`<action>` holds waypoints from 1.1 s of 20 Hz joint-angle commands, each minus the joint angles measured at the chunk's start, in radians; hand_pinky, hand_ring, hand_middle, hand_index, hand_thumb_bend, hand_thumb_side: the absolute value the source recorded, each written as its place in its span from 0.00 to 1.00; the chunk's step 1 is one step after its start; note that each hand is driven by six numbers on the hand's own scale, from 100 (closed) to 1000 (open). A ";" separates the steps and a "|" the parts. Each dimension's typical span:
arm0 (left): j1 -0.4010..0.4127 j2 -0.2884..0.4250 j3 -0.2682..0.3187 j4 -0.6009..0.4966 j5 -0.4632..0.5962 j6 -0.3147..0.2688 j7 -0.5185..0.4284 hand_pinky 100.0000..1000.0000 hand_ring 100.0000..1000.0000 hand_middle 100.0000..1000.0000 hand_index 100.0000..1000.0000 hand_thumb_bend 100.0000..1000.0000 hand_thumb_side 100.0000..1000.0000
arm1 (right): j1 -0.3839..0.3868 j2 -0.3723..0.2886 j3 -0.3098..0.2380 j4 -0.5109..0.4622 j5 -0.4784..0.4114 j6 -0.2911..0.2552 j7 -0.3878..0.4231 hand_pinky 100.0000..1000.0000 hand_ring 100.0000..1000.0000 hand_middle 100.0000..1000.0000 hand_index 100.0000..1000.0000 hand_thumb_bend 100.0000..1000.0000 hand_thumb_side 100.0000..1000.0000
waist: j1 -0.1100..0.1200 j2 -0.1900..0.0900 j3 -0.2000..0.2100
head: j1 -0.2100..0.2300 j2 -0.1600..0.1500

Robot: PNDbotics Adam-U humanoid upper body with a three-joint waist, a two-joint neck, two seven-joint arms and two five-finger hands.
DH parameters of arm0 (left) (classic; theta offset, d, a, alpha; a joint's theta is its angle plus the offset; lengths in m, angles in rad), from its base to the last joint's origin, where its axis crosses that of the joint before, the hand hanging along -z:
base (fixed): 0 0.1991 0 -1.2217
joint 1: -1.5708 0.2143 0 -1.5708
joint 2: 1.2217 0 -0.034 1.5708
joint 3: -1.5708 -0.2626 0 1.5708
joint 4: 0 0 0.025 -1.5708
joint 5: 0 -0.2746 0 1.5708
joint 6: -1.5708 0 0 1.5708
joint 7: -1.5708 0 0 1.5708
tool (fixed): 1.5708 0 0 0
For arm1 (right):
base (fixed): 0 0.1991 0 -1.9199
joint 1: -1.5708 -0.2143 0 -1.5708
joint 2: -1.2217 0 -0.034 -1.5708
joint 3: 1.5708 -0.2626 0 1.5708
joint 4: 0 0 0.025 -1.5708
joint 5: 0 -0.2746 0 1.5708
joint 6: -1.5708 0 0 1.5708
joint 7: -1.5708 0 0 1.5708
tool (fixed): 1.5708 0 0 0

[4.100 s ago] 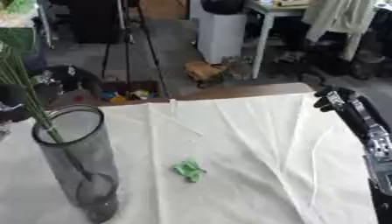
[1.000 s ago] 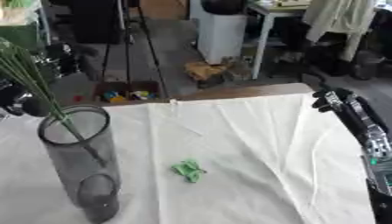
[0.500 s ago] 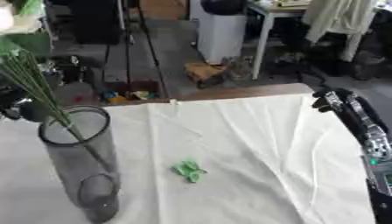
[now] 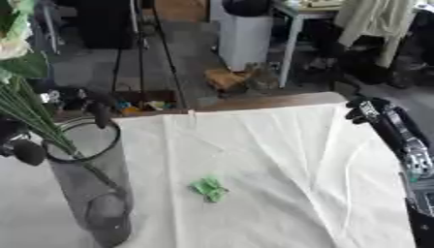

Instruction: Arrange flowers into the vase.

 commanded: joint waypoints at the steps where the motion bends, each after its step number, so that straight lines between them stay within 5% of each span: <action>1: -0.005 0.041 0.023 -0.034 0.010 0.006 0.001 0.85 0.70 0.54 0.90 1.00 0.75 | -0.017 -0.026 -0.007 -0.014 0.000 -0.001 -0.002 0.63 0.61 0.66 0.46 0.00 0.96 | 0.001 -0.013 0.001 | -0.002 -0.012; 13: 0.026 0.071 0.039 -0.085 0.051 0.029 0.000 0.85 0.70 0.54 0.89 1.00 0.78 | -0.016 -0.027 -0.009 -0.016 0.000 0.001 -0.005 0.63 0.61 0.66 0.46 0.00 0.96 | 0.002 -0.014 0.004 | -0.001 -0.015; 22: 0.022 0.063 0.027 0.006 -0.042 0.010 0.013 0.83 0.69 0.53 0.88 1.00 0.80 | -0.015 -0.028 -0.009 -0.016 -0.001 0.001 -0.004 0.63 0.61 0.66 0.46 0.00 0.96 | 0.004 -0.013 0.002 | -0.001 -0.015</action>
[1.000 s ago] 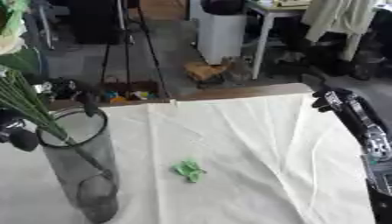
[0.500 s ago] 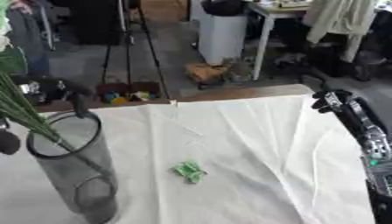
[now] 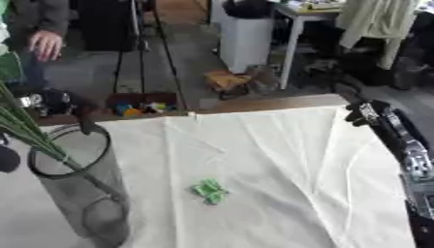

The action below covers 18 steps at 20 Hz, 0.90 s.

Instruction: Arrange flowers into the vase.

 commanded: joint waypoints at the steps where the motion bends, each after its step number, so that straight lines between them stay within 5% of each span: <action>1: -0.019 0.022 0.003 0.042 -0.047 -0.015 0.015 0.83 0.70 0.53 0.89 1.00 0.81 | -0.015 -0.028 -0.009 -0.016 -0.001 0.000 -0.002 0.63 0.61 0.66 0.46 0.00 0.96 | 0.000 -0.011 0.000 | -0.001 -0.007; 9: -0.025 -0.001 0.002 0.132 -0.137 -0.082 0.041 0.84 0.71 0.55 0.89 1.00 0.83 | -0.015 -0.028 -0.008 -0.015 -0.001 0.000 -0.003 0.63 0.61 0.65 0.46 0.00 0.96 | 0.001 -0.010 -0.001 | -0.001 -0.006; 18: -0.031 -0.006 0.005 0.122 -0.076 -0.106 0.086 0.84 0.69 0.52 0.88 1.00 0.79 | -0.015 -0.026 -0.008 -0.016 -0.001 0.001 -0.003 0.63 0.61 0.66 0.46 0.00 0.96 | 0.000 -0.012 0.001 | -0.001 -0.007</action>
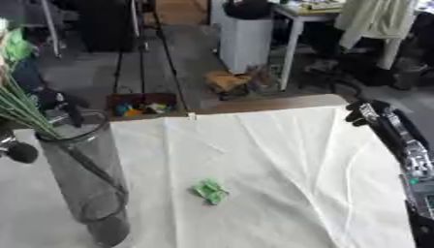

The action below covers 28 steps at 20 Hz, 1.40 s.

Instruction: Arrange flowers into the vase.

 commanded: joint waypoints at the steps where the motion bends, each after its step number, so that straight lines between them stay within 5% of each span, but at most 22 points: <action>1: -0.013 0.014 0.000 -0.015 0.022 -0.003 0.007 0.84 0.69 0.52 0.88 1.00 0.79 | -0.016 -0.026 -0.009 -0.017 -0.001 0.001 -0.003 0.63 0.61 0.66 0.46 0.00 0.96 | -0.001 -0.012 0.001 | -0.001 -0.007; 16: 0.030 0.058 0.038 -0.186 0.038 0.052 0.022 0.84 0.71 0.53 0.89 1.00 0.77 | -0.014 -0.028 -0.011 -0.020 0.000 0.003 -0.005 0.63 0.61 0.66 0.46 0.00 0.96 | 0.000 -0.013 0.004 | -0.003 -0.010; 28: 0.062 0.068 0.044 -0.193 -0.009 0.062 0.023 0.85 0.72 0.55 0.90 1.00 0.79 | -0.014 -0.030 -0.012 -0.018 -0.001 0.002 -0.006 0.63 0.61 0.65 0.46 0.00 0.96 | 0.001 -0.011 0.004 | -0.002 -0.009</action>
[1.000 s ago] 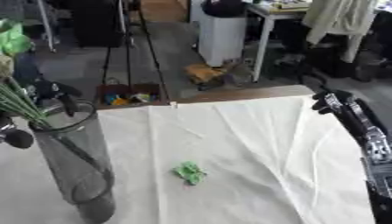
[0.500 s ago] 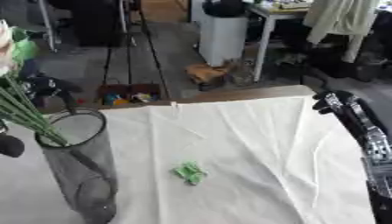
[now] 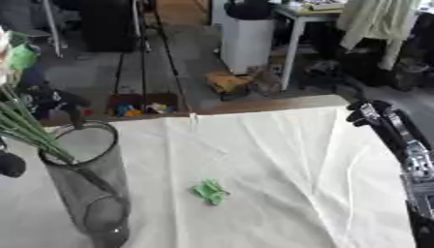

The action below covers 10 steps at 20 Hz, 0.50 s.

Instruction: Arrange flowers into the vase.

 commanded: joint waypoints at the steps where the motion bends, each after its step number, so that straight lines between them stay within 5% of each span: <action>1: -0.003 0.039 0.026 -0.022 -0.025 0.003 0.013 0.85 0.72 0.55 0.90 1.00 0.78 | -0.014 -0.030 -0.007 -0.018 -0.001 0.000 -0.004 0.63 0.61 0.65 0.46 0.00 0.96 | 0.001 -0.011 0.000 | -0.003 -0.008; 10: 0.017 0.044 0.045 -0.057 -0.109 0.049 0.149 0.85 0.73 0.56 0.90 1.00 0.74 | -0.012 -0.031 -0.007 -0.021 -0.001 0.002 -0.004 0.62 0.61 0.65 0.46 0.00 0.96 | 0.002 -0.012 0.002 | -0.003 -0.009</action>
